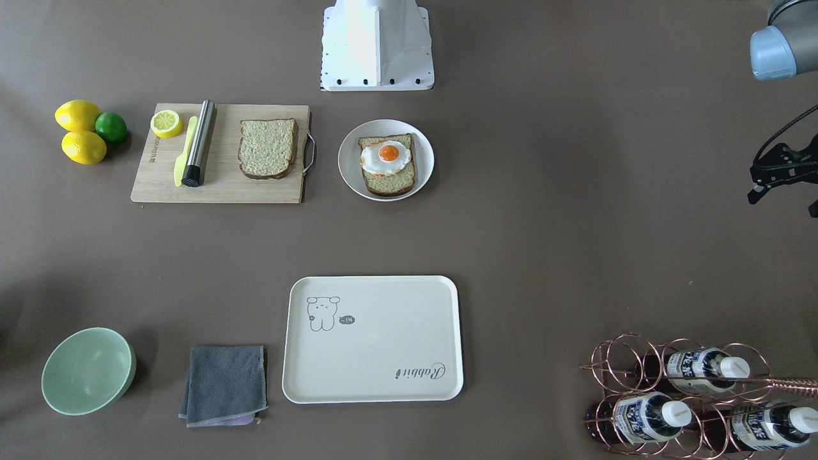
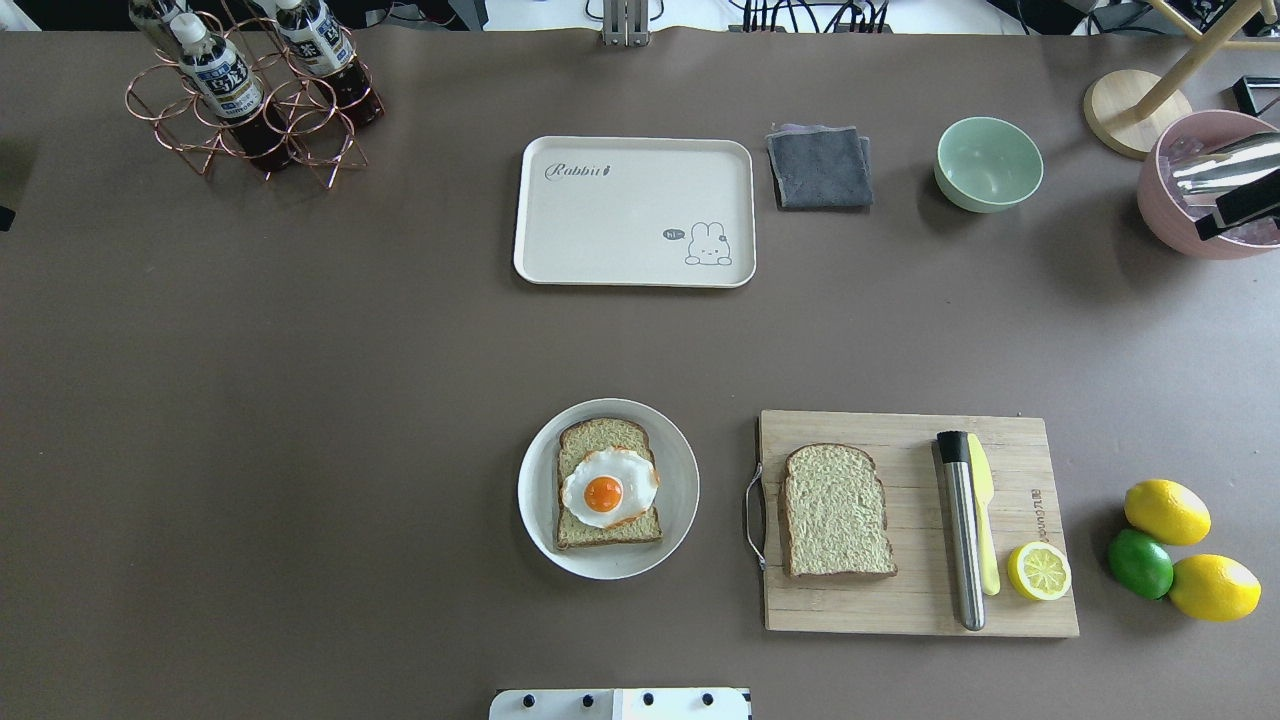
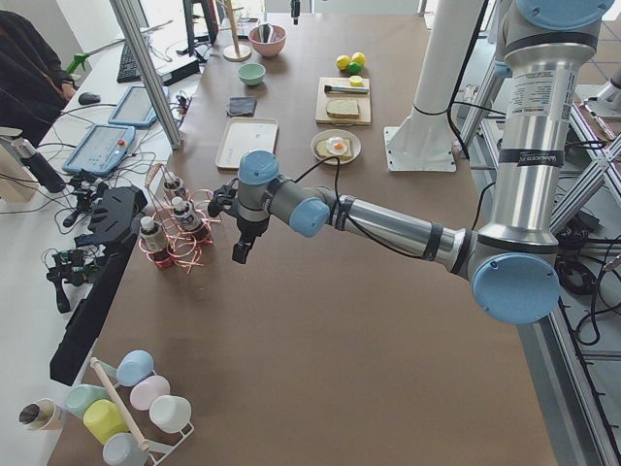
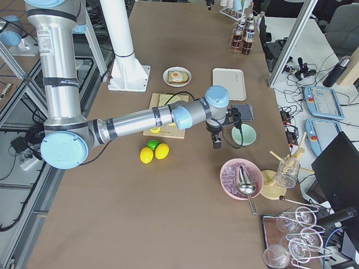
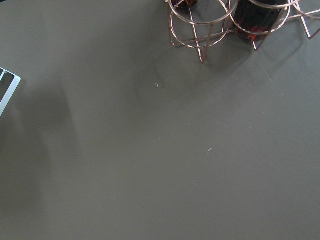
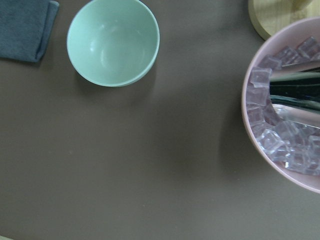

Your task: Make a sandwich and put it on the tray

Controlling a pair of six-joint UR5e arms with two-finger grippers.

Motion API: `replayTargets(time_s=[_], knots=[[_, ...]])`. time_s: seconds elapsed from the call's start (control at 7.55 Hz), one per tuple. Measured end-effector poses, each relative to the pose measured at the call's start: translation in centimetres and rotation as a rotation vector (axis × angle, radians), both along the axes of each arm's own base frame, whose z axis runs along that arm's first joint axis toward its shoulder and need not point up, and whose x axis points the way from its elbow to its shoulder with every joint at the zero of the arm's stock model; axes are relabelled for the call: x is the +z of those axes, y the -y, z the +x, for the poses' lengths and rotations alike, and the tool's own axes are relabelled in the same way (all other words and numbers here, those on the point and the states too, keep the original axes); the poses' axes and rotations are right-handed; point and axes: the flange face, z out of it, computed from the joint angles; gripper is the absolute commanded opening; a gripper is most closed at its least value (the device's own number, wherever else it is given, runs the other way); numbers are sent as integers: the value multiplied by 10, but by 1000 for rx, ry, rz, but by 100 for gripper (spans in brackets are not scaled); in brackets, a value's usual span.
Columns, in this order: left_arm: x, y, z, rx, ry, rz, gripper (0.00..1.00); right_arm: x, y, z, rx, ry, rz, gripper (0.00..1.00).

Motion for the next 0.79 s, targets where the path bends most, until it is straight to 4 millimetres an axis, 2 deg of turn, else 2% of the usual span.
replayTargets(time_s=[0.13, 0.4, 0.53, 0.79], knots=[[-9, -3, 6, -20, -16, -1, 98, -27, 5, -25, 19, 22, -20, 100], [-17, -17, 21, -33, -67, 45, 98, -67, 7, -78, 20, 58, -27, 100], [-14, -25, 31, -42, -96, 51, 98, -83, 5, -105, 27, 82, -23, 100], [-14, -30, 44, -62, -124, 35, 98, -107, -14, -164, 62, 125, 6, 100]])
